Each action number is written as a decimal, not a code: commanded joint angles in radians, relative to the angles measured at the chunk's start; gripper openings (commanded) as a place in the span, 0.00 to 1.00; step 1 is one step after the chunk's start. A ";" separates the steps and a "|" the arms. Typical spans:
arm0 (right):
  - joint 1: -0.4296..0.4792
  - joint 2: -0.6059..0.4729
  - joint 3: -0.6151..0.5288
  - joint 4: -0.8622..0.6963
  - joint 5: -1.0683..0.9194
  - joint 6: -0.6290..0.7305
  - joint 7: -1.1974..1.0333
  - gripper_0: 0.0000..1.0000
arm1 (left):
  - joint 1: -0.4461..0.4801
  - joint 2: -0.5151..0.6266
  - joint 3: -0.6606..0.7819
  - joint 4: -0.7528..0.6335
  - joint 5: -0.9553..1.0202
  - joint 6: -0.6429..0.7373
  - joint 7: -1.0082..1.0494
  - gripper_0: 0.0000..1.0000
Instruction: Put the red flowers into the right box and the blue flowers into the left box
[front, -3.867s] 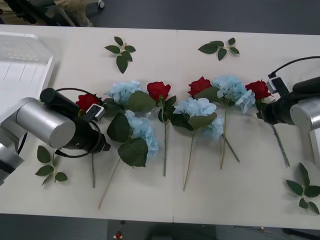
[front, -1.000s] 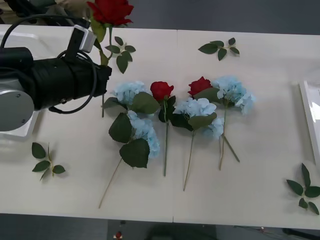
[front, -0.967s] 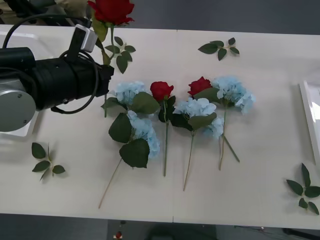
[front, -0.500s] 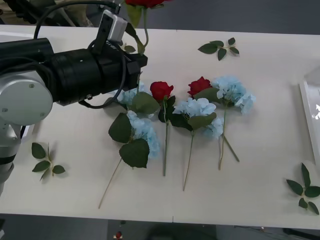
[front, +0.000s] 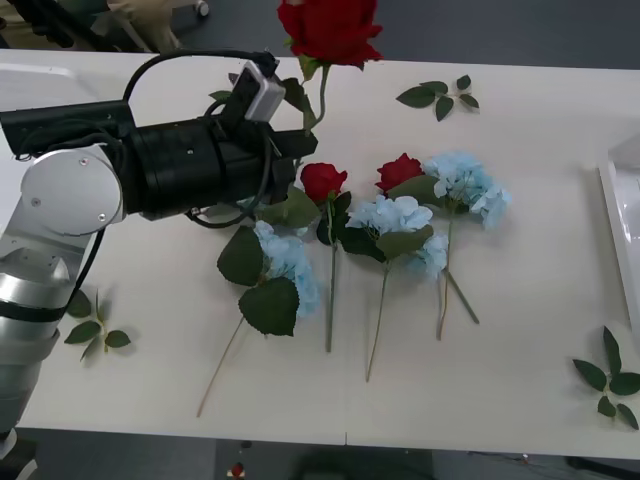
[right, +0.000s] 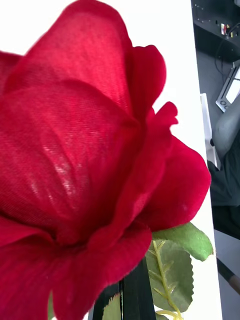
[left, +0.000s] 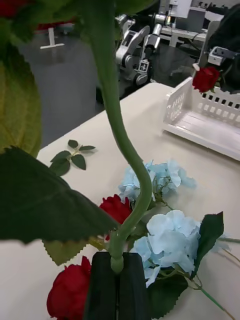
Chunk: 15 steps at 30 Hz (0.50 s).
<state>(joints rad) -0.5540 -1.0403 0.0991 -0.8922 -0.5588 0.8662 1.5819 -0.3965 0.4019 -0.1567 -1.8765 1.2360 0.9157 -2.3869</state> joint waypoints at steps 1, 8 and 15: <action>-0.003 -0.020 -0.009 -0.007 -0.009 -0.015 0.012 0.13 | -0.058 -0.018 -0.026 -0.004 0.030 -0.009 -0.103 0.00; -0.003 -0.015 -0.009 -0.001 -0.032 -0.027 0.021 0.87 | -0.081 -0.025 -0.040 -0.004 0.109 -0.009 -0.150 0.00; -0.003 -0.012 0.001 -0.002 -0.062 -0.027 0.035 1.00 | -0.077 -0.025 -0.061 -0.004 0.181 -0.011 -0.164 0.00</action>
<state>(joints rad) -0.5540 -1.0403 0.0947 -0.8919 -0.6077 0.8427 1.5820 -0.4523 0.3844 -0.2032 -1.8615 1.4055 0.9157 -2.4903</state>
